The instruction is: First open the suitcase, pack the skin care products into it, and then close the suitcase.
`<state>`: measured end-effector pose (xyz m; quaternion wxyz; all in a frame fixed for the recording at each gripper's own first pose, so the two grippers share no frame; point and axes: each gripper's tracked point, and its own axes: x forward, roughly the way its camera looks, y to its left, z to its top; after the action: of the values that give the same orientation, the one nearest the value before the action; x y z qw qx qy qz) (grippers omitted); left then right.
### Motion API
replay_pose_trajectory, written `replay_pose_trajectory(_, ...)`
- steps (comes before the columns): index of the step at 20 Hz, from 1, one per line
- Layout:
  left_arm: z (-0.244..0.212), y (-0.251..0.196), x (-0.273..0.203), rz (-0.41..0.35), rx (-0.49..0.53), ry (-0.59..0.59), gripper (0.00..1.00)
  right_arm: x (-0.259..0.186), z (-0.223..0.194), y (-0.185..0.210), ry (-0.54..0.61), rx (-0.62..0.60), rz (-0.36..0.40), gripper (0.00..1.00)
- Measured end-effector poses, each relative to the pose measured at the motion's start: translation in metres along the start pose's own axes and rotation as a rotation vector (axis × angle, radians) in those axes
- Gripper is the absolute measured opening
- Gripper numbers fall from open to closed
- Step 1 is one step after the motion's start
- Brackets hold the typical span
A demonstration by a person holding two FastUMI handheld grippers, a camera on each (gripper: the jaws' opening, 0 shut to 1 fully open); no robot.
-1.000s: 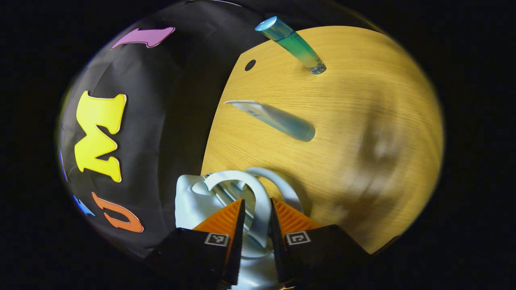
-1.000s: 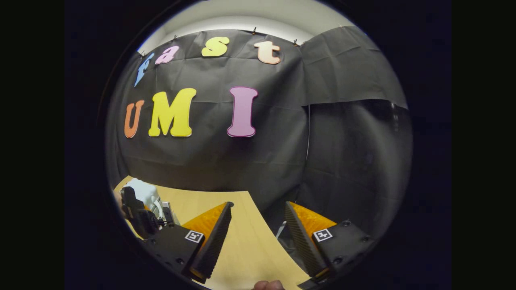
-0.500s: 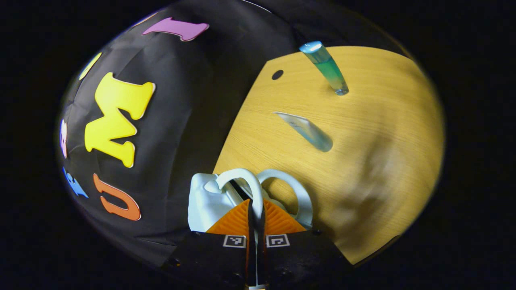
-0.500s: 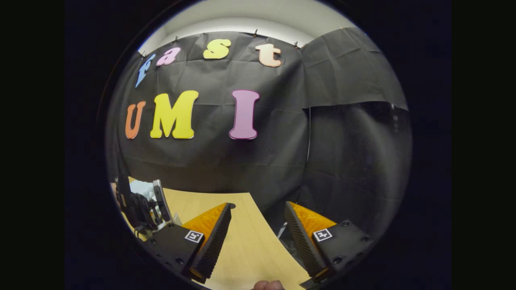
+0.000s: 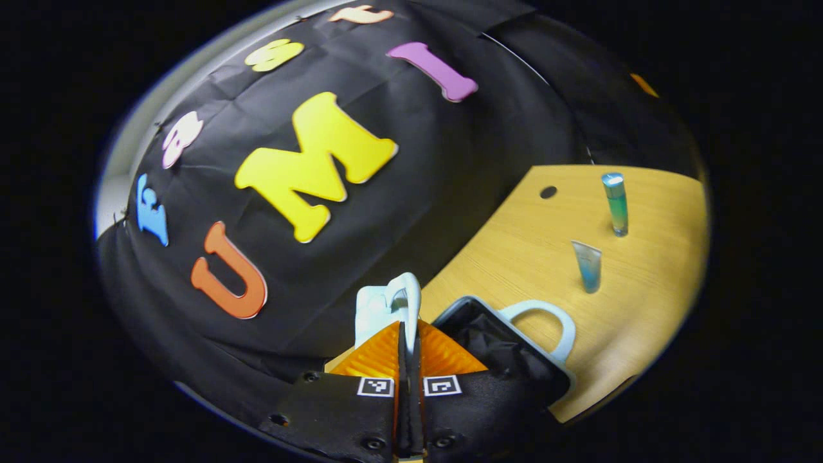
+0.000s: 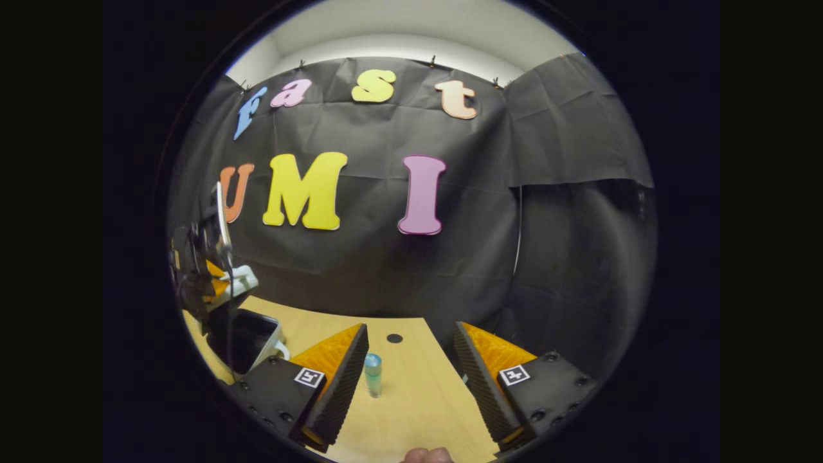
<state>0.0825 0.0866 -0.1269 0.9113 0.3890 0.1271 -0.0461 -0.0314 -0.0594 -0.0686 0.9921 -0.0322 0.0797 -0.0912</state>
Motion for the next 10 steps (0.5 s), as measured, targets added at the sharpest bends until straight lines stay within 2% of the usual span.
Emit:
replay_pose_trajectory(3,-0.010,0.037,-0.019,0.064,-0.154,-0.055,0.03,0.000,0.008,0.024,-0.005,-0.018,0.043,0.80)
replay_pose_trajectory(5,-0.016,0.058,-0.029,0.121,-0.217,-0.088,0.03,0.000,0.015,0.041,-0.012,-0.052,0.082,0.80)
replay_pose_trajectory(10,-0.075,0.117,-0.049,0.242,-0.359,-0.117,0.02,0.007,0.034,0.063,-0.019,-0.062,0.116,0.80)
